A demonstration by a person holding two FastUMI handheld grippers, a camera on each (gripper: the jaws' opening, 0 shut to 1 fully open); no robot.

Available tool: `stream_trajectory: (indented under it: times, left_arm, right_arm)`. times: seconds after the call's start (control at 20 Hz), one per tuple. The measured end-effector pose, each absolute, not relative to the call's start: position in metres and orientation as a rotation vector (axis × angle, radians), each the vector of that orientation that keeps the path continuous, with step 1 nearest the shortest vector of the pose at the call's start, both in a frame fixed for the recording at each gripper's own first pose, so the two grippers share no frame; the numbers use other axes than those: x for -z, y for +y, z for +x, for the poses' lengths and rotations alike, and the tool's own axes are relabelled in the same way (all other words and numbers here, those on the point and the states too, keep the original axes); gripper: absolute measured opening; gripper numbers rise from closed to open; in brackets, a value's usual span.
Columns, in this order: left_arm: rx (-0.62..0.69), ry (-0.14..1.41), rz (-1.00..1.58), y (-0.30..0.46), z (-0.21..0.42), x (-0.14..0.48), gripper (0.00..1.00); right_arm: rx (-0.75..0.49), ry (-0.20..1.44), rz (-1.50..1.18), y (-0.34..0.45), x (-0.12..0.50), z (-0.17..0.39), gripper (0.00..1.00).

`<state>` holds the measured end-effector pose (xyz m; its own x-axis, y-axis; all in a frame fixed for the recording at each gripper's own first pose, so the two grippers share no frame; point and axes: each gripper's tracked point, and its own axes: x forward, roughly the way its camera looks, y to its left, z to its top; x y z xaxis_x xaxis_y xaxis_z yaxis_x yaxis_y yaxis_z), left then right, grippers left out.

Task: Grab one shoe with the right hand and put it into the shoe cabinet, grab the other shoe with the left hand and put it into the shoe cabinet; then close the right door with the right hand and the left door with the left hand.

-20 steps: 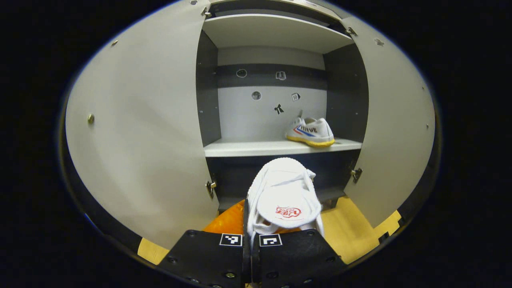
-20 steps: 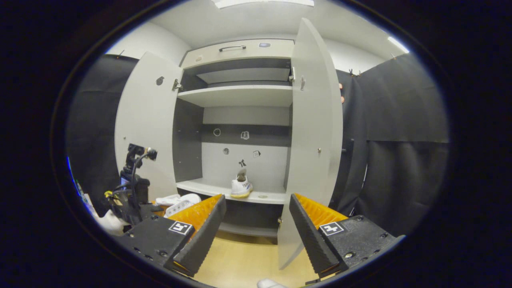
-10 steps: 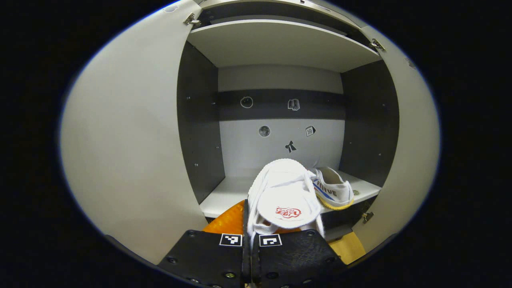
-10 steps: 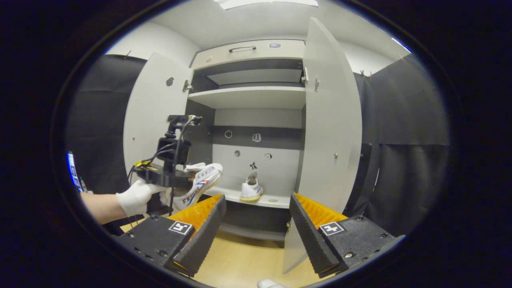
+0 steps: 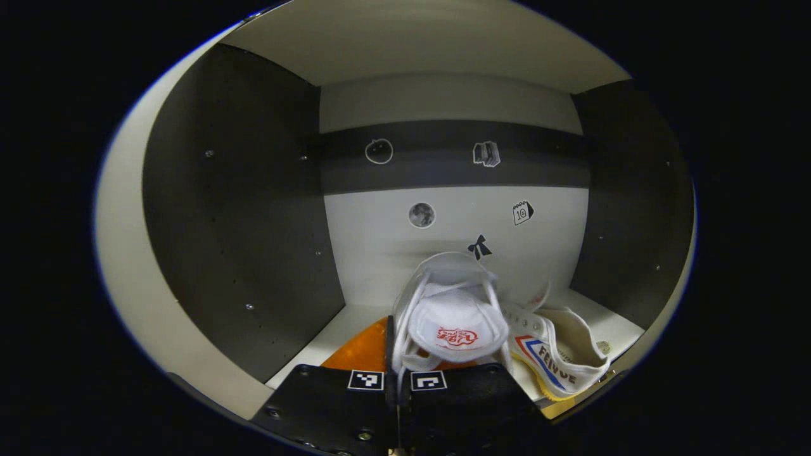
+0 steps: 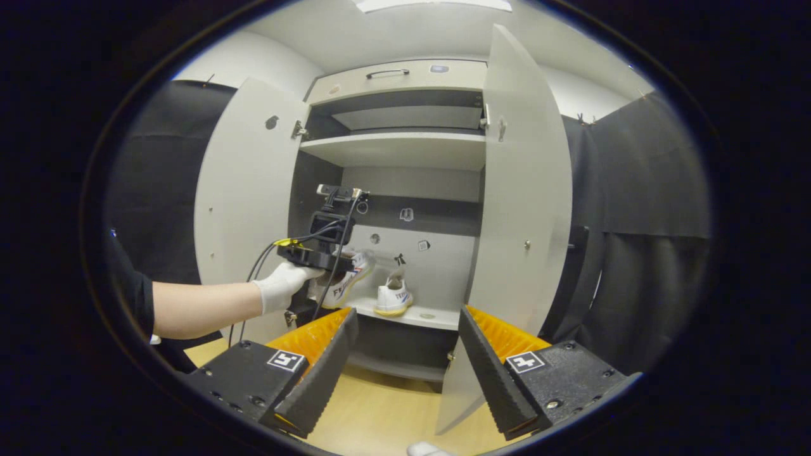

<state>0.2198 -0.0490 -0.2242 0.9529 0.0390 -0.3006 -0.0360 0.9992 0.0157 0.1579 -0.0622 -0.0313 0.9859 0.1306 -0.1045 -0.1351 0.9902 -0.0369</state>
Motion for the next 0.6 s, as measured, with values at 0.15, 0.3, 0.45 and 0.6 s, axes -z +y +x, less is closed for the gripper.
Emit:
stream_trajectory:
  times: [0.15, 0.3, 0.45, 0.6]
  left_arm:
    - [-0.06, 0.369, 0.026, -0.047, 0.234, 0.245, 0.01]
    - [-0.062, 0.393, 0.026, -0.047, 0.239, 0.249, 0.01]
    - [-0.062, 0.408, 0.048, -0.044, 0.241, 0.251, 0.03]
    - [-0.017, 0.443, 0.015, -0.053, 0.241, 0.26, 0.12]
  right_arm:
    - [-0.13, 0.115, -0.035, -0.067, 0.036, 0.159, 1.0]
    - [-0.131, 0.119, -0.035, -0.07, 0.038, 0.161, 1.0]
    - [-0.144, 0.143, -0.017, -0.068, 0.046, 0.162, 1.0]
    - [-0.16, 0.144, -0.015, -0.064, 0.045, 0.161, 1.0]
